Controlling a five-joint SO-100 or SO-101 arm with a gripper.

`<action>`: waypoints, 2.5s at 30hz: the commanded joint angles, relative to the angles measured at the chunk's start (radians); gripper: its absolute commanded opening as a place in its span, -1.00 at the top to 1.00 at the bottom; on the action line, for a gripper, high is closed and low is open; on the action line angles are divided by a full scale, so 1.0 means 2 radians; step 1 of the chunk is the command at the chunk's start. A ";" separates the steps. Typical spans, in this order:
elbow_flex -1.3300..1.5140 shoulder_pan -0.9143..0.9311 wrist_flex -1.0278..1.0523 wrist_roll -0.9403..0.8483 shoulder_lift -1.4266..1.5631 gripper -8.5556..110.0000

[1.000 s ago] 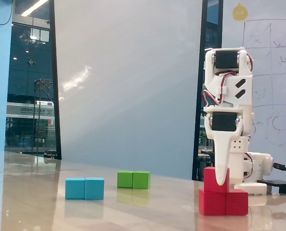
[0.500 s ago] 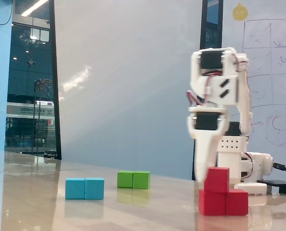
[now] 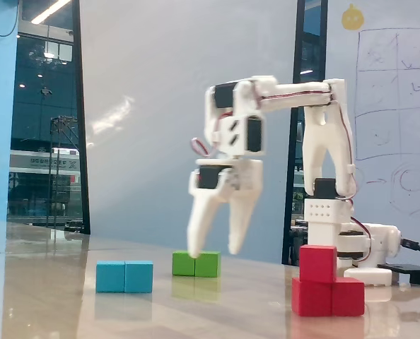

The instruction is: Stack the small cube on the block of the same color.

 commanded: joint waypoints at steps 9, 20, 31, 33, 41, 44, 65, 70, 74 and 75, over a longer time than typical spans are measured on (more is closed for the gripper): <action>-0.074 0.075 -0.004 0.002 0.025 0.50; 0.022 0.077 -0.004 0.004 0.134 0.83; 0.305 0.076 -0.123 0.004 0.383 0.86; 0.356 0.073 -0.149 0.004 0.426 0.86; 0.507 0.071 -0.199 -0.002 0.564 0.86; 0.551 0.071 -0.199 -0.003 0.620 0.86; 0.725 0.054 -0.120 0.001 1.006 0.86; 0.716 0.056 -0.064 0.005 1.009 0.85; 0.716 0.057 -0.067 0.005 1.009 0.86; 0.717 0.058 -0.067 0.005 1.009 0.86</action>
